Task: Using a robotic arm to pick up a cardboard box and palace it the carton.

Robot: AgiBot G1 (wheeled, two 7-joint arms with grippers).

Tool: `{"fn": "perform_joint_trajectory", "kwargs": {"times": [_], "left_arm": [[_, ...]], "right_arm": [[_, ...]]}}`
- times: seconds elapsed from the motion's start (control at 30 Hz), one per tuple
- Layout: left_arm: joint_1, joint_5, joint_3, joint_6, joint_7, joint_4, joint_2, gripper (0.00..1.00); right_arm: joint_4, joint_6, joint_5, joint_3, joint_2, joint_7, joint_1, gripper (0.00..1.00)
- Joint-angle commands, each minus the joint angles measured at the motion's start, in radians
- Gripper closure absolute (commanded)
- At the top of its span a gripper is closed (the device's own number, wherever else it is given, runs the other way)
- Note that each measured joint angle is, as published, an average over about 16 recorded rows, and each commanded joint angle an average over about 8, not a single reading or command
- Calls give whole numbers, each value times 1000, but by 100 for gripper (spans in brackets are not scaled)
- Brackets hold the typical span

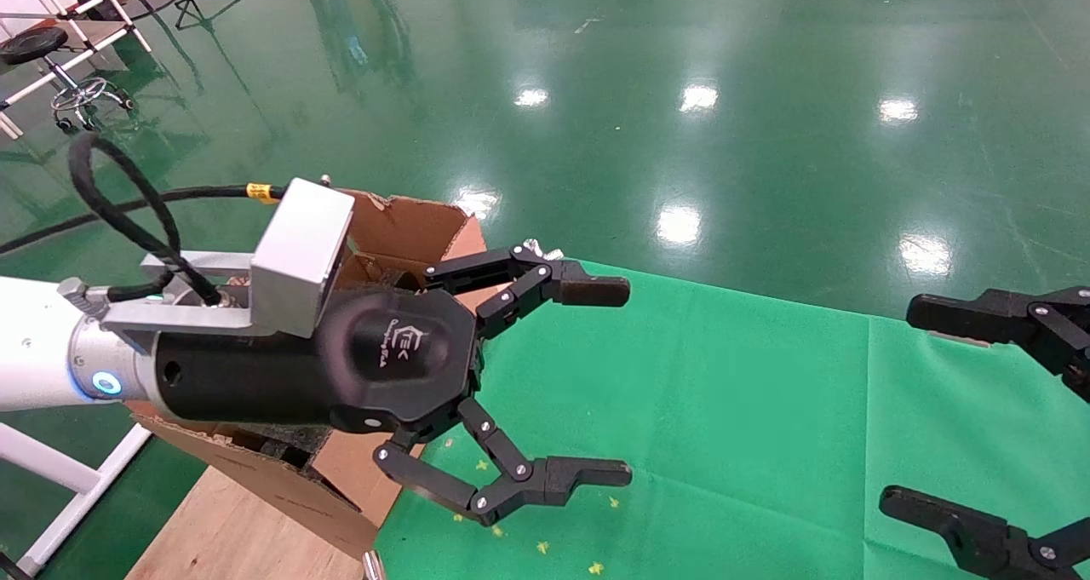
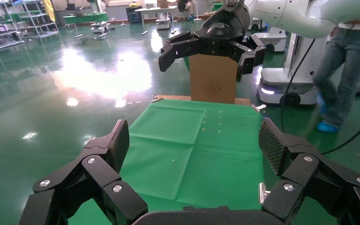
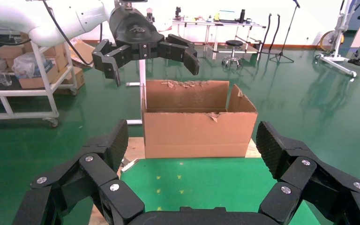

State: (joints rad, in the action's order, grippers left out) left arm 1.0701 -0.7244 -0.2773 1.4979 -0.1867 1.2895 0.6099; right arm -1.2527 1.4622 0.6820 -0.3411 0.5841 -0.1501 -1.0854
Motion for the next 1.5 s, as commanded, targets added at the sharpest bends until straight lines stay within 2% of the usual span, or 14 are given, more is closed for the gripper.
{"fn": "perform_joint_trajectory", "kwargs": {"times": [0.03, 1.5], "left_arm": [[1, -1, -1, -1, 0, -1, 0, 0], [5, -7, -3, -3, -1, -7, 1, 0]], "right_arm": [[0, 0, 0, 0, 0, 0, 0, 0], [0, 0, 0, 0, 0, 0, 0, 0]]}}
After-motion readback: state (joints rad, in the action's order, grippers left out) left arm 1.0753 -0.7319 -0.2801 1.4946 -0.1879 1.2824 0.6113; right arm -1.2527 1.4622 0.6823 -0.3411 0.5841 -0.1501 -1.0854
